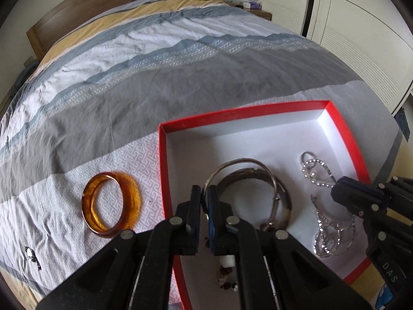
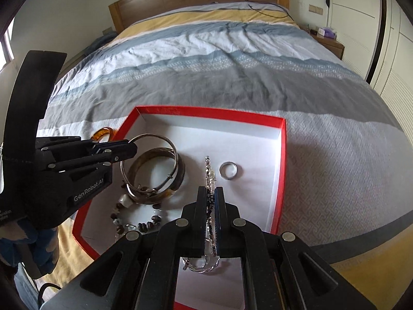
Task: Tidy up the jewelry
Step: 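Carry the silver cuff and necklace in both tools over the red box, then open both tools to release the cuff and necklace into the box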
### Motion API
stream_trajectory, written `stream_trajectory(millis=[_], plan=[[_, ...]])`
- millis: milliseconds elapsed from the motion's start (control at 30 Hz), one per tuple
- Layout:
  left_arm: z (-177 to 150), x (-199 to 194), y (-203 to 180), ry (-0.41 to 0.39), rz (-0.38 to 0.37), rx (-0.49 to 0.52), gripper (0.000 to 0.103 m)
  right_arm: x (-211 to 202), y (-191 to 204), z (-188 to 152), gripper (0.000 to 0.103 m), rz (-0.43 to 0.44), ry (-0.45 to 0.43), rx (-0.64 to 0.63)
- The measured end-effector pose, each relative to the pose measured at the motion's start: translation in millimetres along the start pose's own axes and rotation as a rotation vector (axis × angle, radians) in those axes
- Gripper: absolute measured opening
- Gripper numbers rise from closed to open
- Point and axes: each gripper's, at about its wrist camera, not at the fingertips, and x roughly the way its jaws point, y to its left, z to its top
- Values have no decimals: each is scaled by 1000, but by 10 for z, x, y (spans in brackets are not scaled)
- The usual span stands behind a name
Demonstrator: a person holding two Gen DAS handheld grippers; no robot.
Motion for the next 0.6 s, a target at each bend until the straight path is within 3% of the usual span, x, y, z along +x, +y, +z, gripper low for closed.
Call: stream_trajectory(millis=[300,467,600], plan=[[-50,31,54,23,-11,-41,6,93,-57,-119,7,-24,39,23],[-81,-172,83,-5,-46,-50,7,-16,-27,-103,23,-42,23,25],[-145,-438,113,-28,-63,-59,9,-220,18,-90,27,-54,-1,32]])
